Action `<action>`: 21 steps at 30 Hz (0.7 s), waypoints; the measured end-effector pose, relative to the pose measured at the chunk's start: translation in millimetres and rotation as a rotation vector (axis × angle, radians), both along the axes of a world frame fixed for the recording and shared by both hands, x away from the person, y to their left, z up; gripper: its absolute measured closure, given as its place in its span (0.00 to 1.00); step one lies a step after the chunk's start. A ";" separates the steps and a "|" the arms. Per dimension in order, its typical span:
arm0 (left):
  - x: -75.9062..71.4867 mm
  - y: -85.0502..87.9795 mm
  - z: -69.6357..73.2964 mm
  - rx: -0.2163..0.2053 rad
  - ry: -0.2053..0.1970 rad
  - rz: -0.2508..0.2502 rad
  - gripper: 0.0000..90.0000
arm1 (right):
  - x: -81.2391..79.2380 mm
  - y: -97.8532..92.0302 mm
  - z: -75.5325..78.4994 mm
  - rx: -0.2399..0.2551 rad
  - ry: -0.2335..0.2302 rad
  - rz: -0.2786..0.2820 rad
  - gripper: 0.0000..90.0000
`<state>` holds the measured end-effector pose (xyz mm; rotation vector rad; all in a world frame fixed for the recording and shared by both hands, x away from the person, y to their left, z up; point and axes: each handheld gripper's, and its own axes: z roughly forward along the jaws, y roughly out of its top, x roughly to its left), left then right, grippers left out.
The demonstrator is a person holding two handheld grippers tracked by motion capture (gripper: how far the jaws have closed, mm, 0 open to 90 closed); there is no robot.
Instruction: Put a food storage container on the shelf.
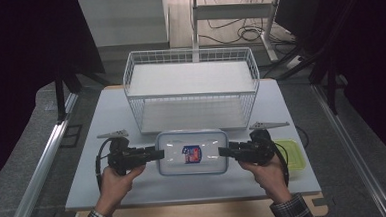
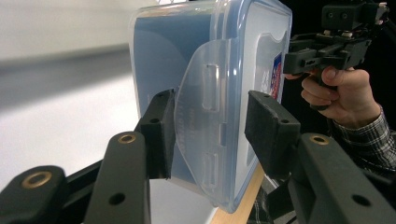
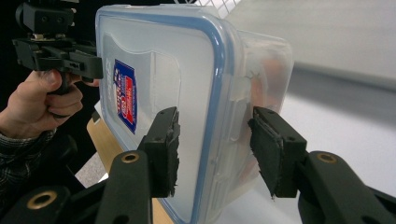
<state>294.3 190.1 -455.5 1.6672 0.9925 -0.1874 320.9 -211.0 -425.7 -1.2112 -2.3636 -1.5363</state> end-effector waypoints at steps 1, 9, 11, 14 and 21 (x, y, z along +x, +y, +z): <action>1.8 -0.3 3.0 0.001 -0.001 0.000 0.60 | 0.0 0.0 0.0 0.000 0.000 0.000 0.59; 14.8 -0.3 25.6 -0.002 -0.031 -0.008 0.60 | 10.6 -0.3 26.0 -0.005 -0.043 -0.003 0.59; 18.3 0.3 33.8 -0.004 -0.042 -0.001 0.60 | 13.9 0.2 32.4 -0.002 -0.052 -0.003 0.59; 23.4 1.8 44.8 0.001 -0.056 0.003 0.60 | 19.9 1.1 41.3 0.007 -0.062 -0.004 0.59; 40.1 6.0 69.9 -0.013 -0.078 0.007 0.61 | 35.2 3.1 60.9 0.034 -0.072 -0.007 0.59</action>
